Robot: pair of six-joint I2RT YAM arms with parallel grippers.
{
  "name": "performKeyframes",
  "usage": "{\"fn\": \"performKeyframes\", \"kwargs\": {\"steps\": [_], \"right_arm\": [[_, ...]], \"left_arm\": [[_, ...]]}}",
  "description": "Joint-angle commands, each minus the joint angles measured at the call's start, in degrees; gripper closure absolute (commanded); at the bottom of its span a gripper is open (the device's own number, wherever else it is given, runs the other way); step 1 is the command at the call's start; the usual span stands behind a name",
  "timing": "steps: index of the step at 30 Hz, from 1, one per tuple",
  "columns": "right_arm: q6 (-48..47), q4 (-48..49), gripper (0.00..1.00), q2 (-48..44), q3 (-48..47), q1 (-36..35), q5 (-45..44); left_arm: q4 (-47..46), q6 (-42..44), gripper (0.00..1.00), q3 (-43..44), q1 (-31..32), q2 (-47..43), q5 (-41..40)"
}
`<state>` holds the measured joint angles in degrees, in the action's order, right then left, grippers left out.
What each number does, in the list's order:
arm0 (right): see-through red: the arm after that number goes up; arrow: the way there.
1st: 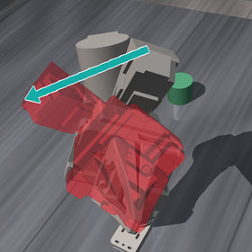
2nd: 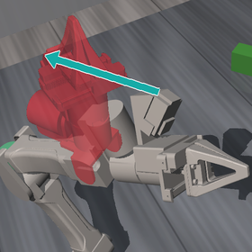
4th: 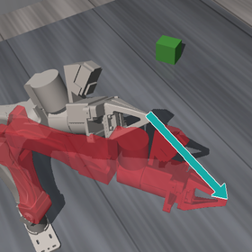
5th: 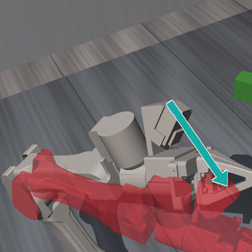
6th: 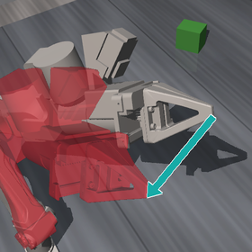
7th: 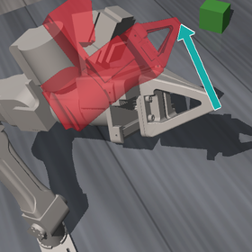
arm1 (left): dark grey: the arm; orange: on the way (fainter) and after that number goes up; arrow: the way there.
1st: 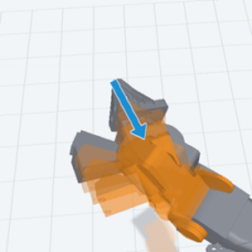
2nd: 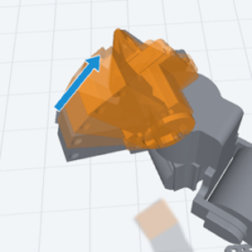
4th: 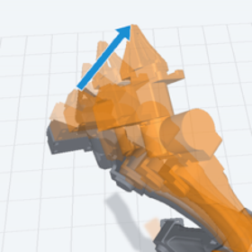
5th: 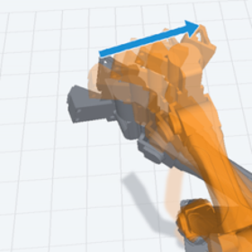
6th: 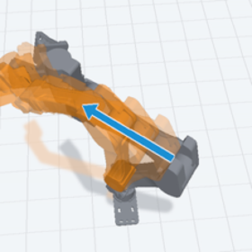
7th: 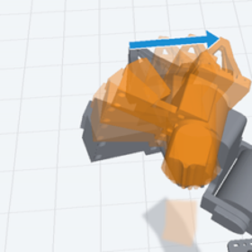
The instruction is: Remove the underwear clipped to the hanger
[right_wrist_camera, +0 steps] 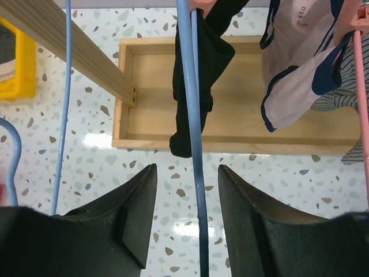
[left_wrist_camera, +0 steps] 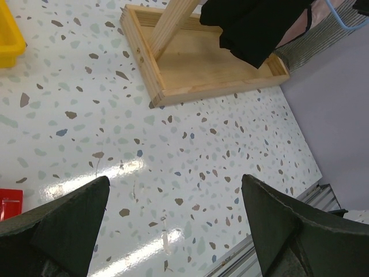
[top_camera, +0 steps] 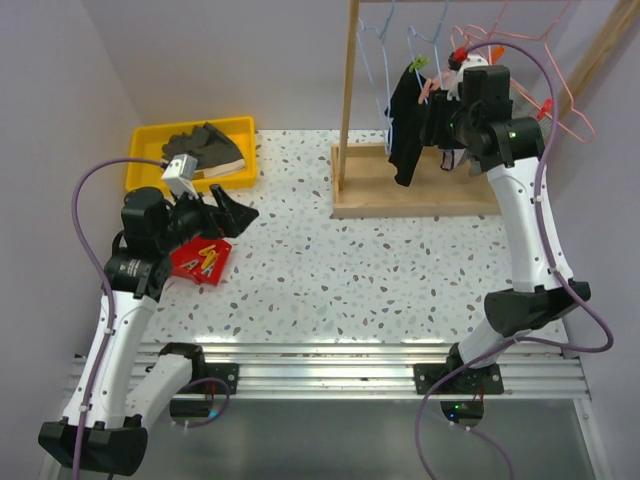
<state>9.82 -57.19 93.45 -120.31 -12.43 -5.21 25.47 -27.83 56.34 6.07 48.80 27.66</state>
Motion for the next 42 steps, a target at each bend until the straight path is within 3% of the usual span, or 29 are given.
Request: {"fn": "performKeyframes", "kwargs": {"steps": [1,4,5,7,20,29,34,42], "right_arm": [[-1.03,-1.52,0.5,0.07,-2.21,0.38,-1.47],[-1.04,-0.65,0.67,-0.37,-1.5,0.47,-0.68],[-1.12,-0.38,0.88,-0.46,-1.5,0.39,0.11],[-0.77,0.23,1.0,-1.25,-1.42,0.47,0.55],[0.72,14.03,1.0,-10.82,2.79,0.47,0.38],[1.86,8.94,1.0,-14.43,8.06,0.47,2.83],[2.83,8.94,1.0,-24.51,19.38,0.47,5.04],[5.99,0.34,1.0,-41.32,33.03,0.38,7.32]], "left_arm": [[0.72,1.12,0.0,-0.52,-0.09,-0.9,-0.15],[0.8,1.03,0.0,-0.53,-0.09,-0.98,-0.33],[0.81,1.12,0.0,-0.53,-0.09,-0.98,-0.33],[0.89,1.03,0.0,-0.53,-0.09,-1.07,-0.41],[0.45,0.59,0.0,-0.88,-0.09,-0.81,-0.5],[-0.07,0.76,0.0,-0.44,-0.09,0.51,0.02],[-0.95,0.59,0.0,-0.35,-0.09,1.04,1.6],[-4.02,-2.31,0.0,-2.28,0.7,1.13,7.66]]}}
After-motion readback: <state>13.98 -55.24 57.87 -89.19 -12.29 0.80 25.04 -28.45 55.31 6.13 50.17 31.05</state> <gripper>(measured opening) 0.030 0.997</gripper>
